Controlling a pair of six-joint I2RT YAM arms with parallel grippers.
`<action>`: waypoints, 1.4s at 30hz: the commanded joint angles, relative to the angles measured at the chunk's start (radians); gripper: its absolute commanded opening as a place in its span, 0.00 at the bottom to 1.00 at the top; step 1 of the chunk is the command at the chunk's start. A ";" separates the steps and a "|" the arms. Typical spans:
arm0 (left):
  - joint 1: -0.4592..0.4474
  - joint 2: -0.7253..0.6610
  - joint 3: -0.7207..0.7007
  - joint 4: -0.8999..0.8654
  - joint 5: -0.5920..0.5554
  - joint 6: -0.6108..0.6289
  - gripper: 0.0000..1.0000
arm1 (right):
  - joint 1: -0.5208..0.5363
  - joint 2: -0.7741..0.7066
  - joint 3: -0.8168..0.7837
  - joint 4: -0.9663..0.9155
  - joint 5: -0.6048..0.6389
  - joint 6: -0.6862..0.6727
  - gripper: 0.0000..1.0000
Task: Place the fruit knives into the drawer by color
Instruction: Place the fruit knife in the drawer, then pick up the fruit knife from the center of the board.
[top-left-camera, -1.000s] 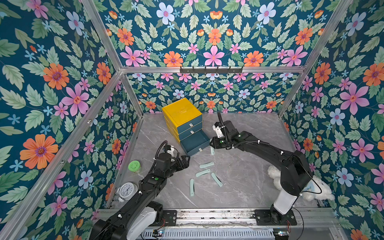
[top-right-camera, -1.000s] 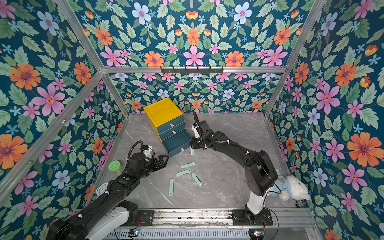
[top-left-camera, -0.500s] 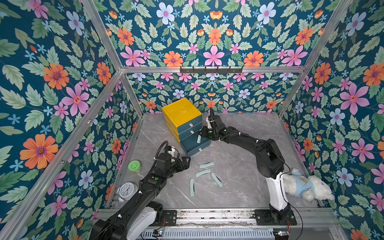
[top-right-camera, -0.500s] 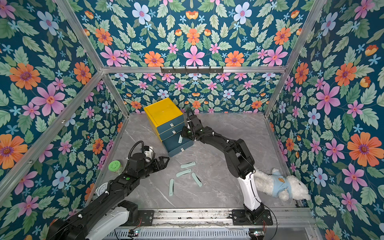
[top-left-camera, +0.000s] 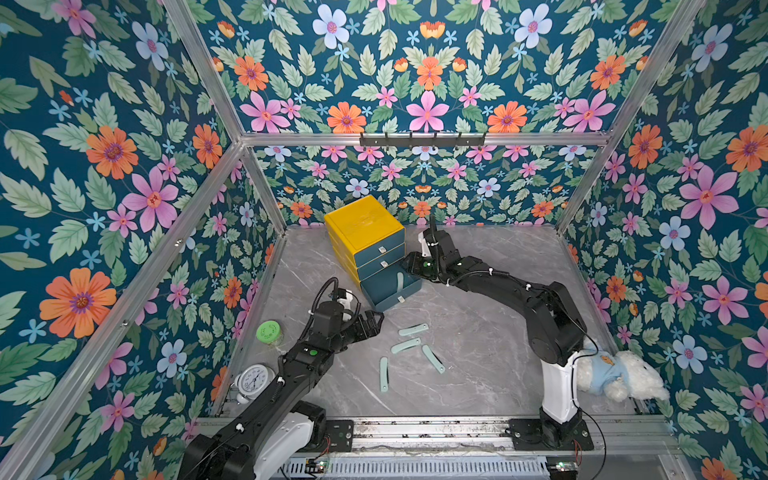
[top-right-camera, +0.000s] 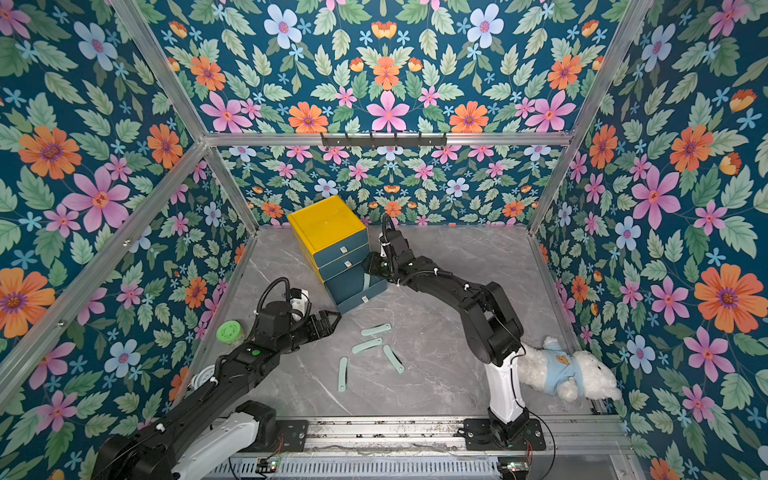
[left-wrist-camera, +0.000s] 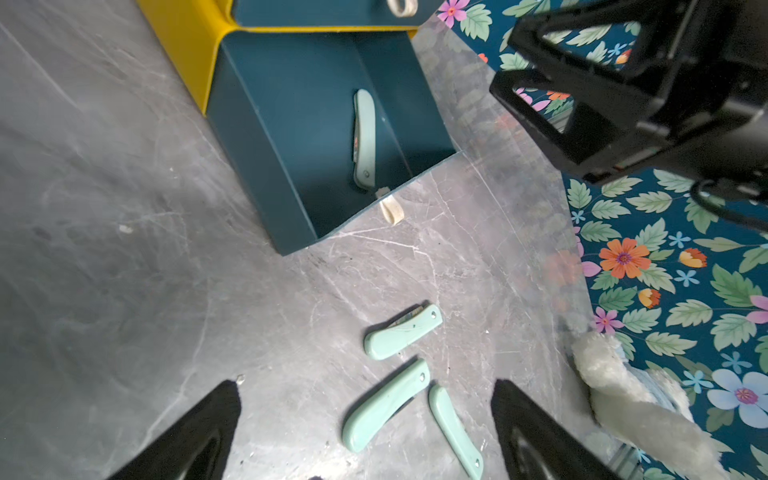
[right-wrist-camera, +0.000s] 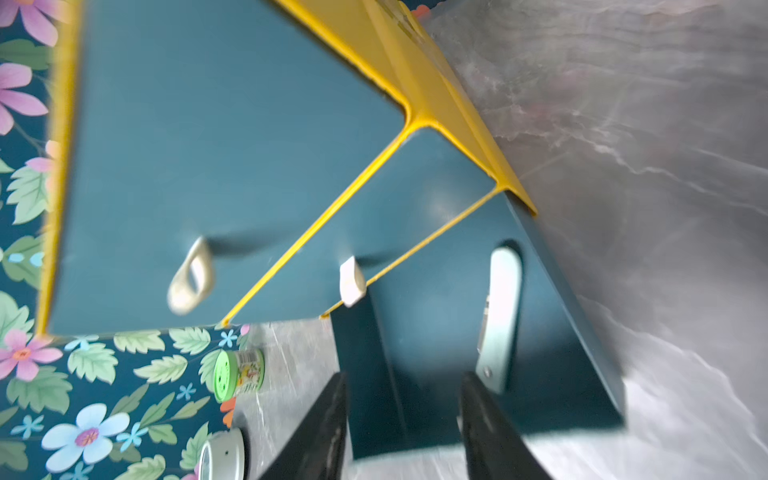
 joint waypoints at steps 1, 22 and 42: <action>-0.030 0.001 0.033 -0.068 0.005 0.042 0.95 | 0.002 -0.085 -0.089 0.004 0.004 -0.025 0.46; -0.454 0.123 0.084 -0.415 -0.227 -0.069 0.82 | 0.028 -0.579 -0.737 -0.023 0.068 -0.117 0.46; -0.581 0.433 0.149 -0.544 -0.330 -0.123 0.55 | 0.025 -0.610 -0.861 0.047 0.115 -0.103 0.47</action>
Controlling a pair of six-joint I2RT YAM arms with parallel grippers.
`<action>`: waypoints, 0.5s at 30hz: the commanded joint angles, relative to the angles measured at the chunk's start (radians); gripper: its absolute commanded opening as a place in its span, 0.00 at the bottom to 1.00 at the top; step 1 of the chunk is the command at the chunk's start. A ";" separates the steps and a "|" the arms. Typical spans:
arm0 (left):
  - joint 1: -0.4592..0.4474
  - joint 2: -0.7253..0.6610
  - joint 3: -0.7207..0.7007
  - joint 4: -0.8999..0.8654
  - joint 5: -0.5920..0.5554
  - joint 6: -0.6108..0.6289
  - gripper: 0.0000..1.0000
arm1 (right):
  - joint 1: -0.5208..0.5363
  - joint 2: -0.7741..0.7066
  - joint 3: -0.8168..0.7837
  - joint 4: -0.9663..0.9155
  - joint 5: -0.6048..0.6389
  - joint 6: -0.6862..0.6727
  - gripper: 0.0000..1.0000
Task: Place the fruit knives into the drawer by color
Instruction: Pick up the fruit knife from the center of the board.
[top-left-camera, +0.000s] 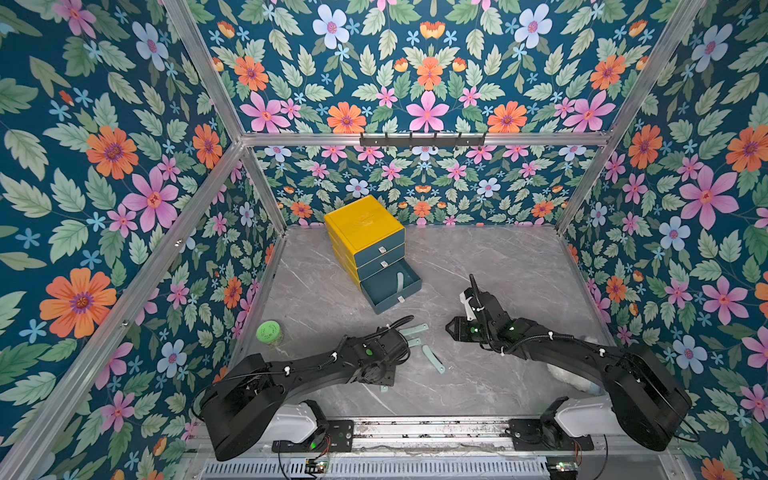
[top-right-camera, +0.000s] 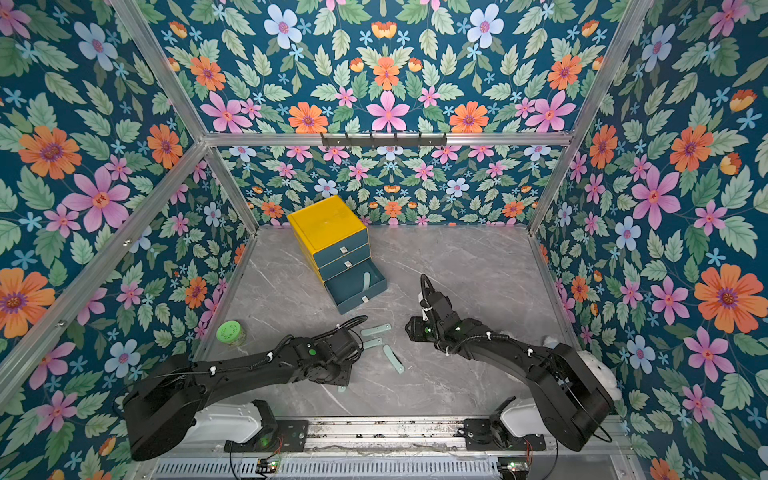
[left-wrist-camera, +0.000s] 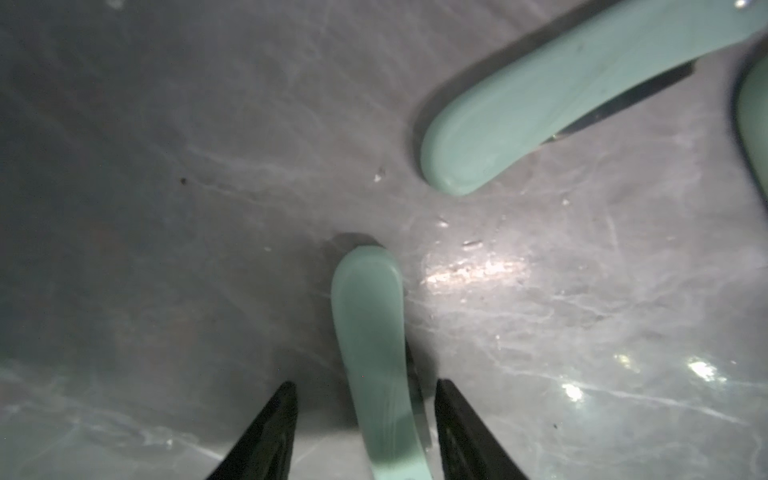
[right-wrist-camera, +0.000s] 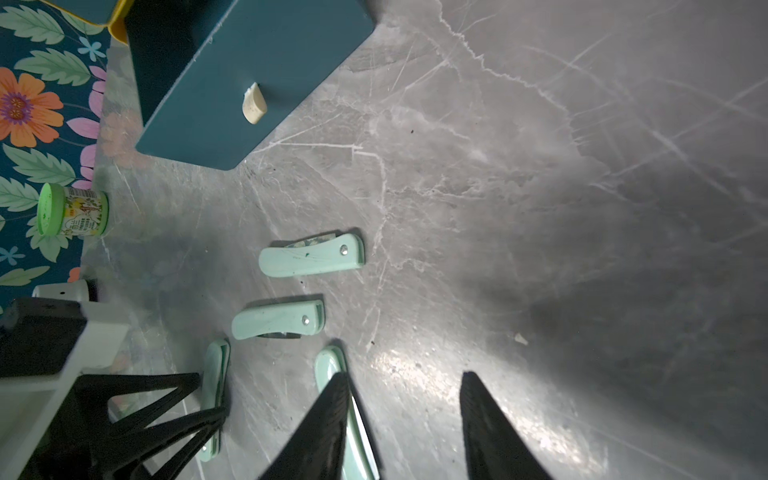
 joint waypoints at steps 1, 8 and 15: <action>0.000 0.040 -0.013 -0.022 0.034 0.009 0.53 | -0.002 -0.012 -0.013 0.039 0.023 0.012 0.46; 0.000 0.098 -0.029 -0.016 0.095 0.027 0.40 | -0.003 -0.053 -0.042 0.065 0.035 0.023 0.47; 0.000 0.094 -0.028 -0.005 0.079 0.017 0.26 | -0.008 -0.067 -0.046 0.066 0.041 0.026 0.47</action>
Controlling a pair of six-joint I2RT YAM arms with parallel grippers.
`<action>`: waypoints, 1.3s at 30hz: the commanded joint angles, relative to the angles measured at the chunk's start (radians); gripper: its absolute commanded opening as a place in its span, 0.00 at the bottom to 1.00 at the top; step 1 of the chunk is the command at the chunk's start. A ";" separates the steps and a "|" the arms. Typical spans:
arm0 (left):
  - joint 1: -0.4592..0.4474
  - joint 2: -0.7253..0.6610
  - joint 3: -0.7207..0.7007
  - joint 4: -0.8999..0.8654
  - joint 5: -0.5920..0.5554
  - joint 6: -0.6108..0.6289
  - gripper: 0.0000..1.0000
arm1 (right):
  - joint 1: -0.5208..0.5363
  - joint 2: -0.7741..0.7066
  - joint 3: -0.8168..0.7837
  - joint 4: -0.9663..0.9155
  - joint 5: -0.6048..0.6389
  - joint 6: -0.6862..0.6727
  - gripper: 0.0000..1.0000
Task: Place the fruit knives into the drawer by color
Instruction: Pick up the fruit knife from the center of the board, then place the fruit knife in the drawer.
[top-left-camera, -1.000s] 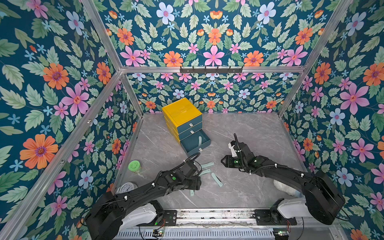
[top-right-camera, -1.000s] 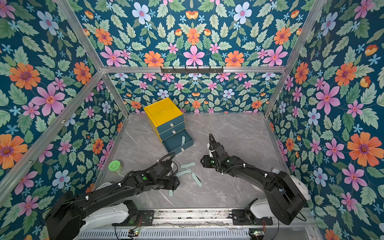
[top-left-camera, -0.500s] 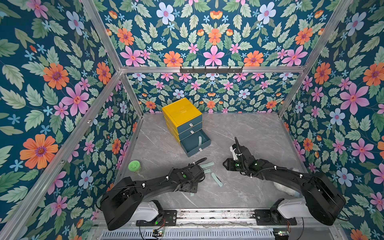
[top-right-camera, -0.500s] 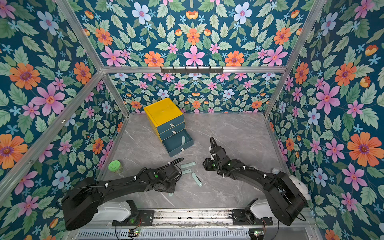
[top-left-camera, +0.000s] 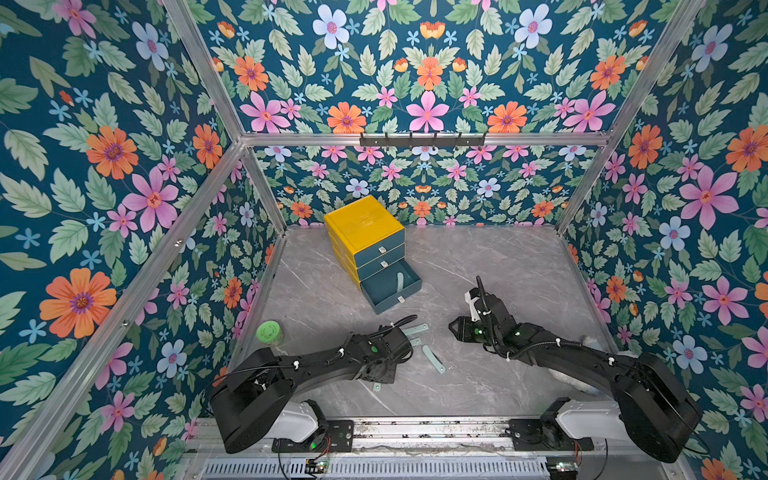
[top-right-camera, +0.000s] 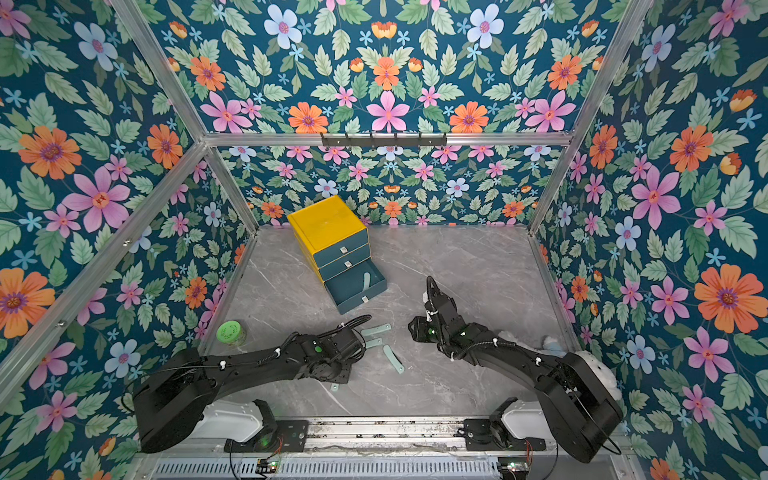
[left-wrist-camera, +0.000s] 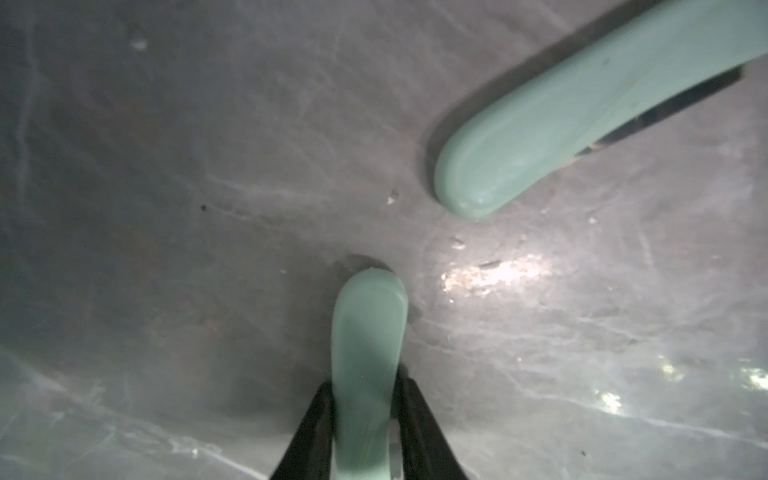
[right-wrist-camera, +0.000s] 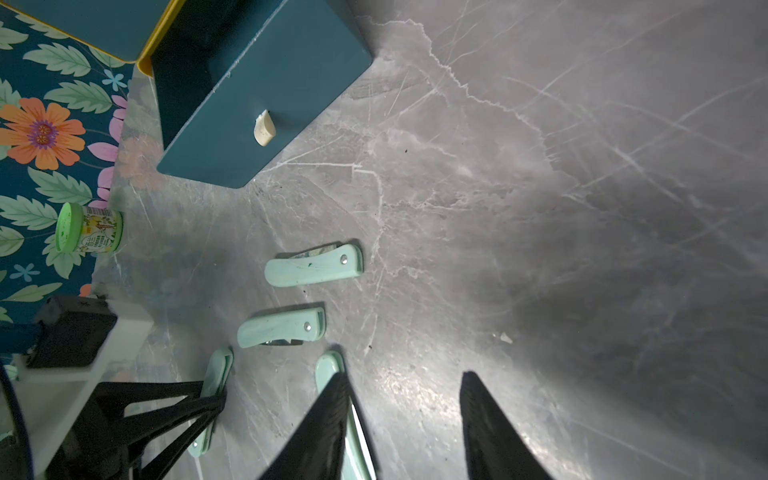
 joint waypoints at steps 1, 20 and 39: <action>0.002 0.024 -0.030 0.009 0.098 -0.014 0.24 | 0.000 -0.005 0.000 0.031 0.016 0.012 0.47; 0.017 -0.097 0.305 -0.172 -0.263 0.060 0.21 | -0.008 0.002 0.015 0.031 0.010 0.015 0.47; 0.239 0.428 0.870 0.099 -0.607 0.511 0.22 | -0.011 -0.091 -0.053 0.031 0.024 0.025 0.47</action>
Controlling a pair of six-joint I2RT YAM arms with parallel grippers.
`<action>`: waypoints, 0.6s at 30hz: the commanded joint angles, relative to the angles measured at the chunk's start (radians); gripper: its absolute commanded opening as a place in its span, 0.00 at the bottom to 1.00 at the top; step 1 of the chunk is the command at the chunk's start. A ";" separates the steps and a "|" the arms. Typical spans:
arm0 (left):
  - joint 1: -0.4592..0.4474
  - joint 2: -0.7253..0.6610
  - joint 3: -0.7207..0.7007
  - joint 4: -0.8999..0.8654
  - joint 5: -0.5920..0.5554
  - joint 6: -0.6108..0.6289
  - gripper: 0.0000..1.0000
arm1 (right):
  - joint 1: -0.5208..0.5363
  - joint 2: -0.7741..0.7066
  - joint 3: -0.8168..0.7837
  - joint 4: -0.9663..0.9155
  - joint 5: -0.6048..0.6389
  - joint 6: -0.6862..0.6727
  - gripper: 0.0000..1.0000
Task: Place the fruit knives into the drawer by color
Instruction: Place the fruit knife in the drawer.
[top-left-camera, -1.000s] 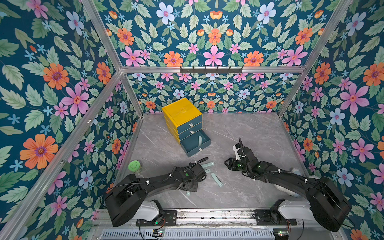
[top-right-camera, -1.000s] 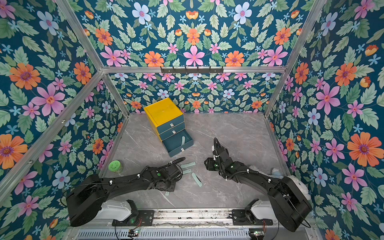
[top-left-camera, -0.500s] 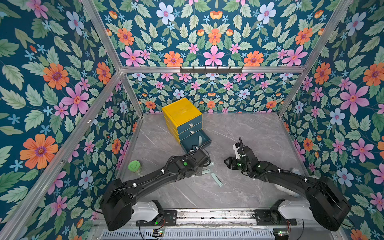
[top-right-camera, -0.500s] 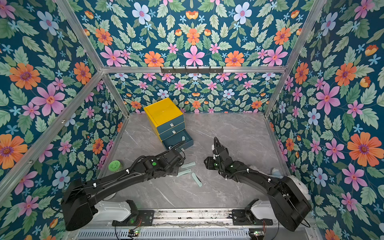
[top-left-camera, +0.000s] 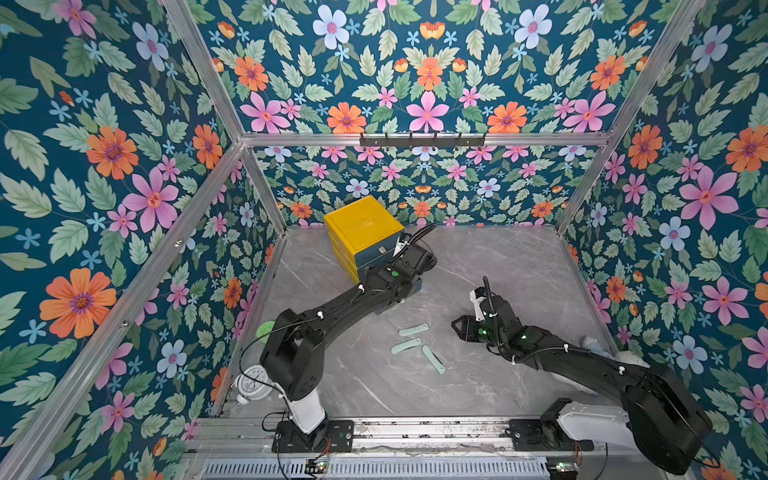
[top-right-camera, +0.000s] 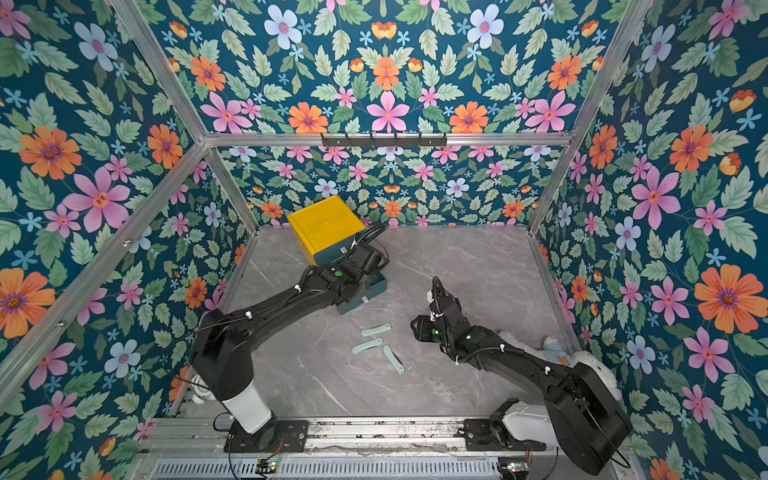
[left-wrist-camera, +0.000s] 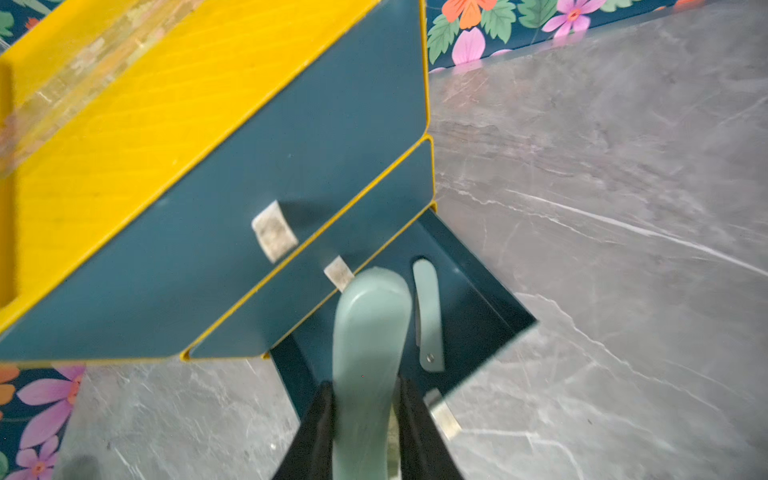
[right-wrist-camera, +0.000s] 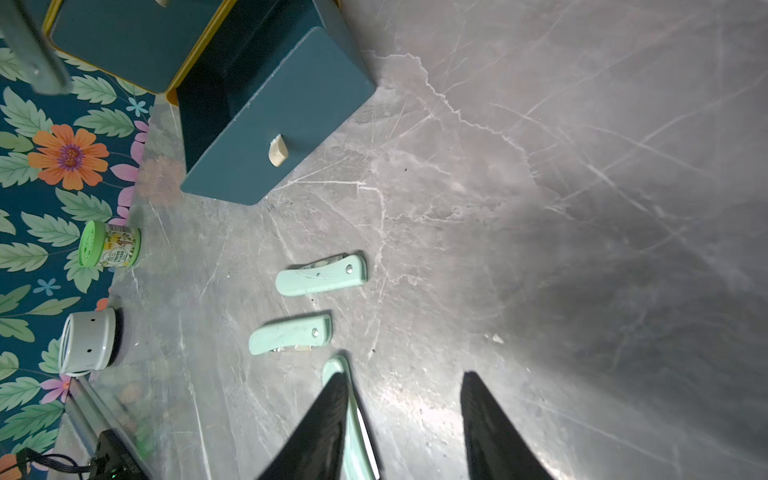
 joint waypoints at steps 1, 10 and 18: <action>0.016 0.077 0.046 0.033 -0.061 0.078 0.22 | 0.000 -0.023 -0.019 0.020 0.012 0.011 0.48; 0.027 0.208 0.067 0.069 -0.006 0.052 0.27 | 0.000 -0.062 -0.030 0.011 -0.017 0.005 0.49; 0.027 0.125 0.026 0.105 0.076 0.024 0.64 | 0.001 -0.059 -0.020 -0.061 -0.072 -0.012 0.51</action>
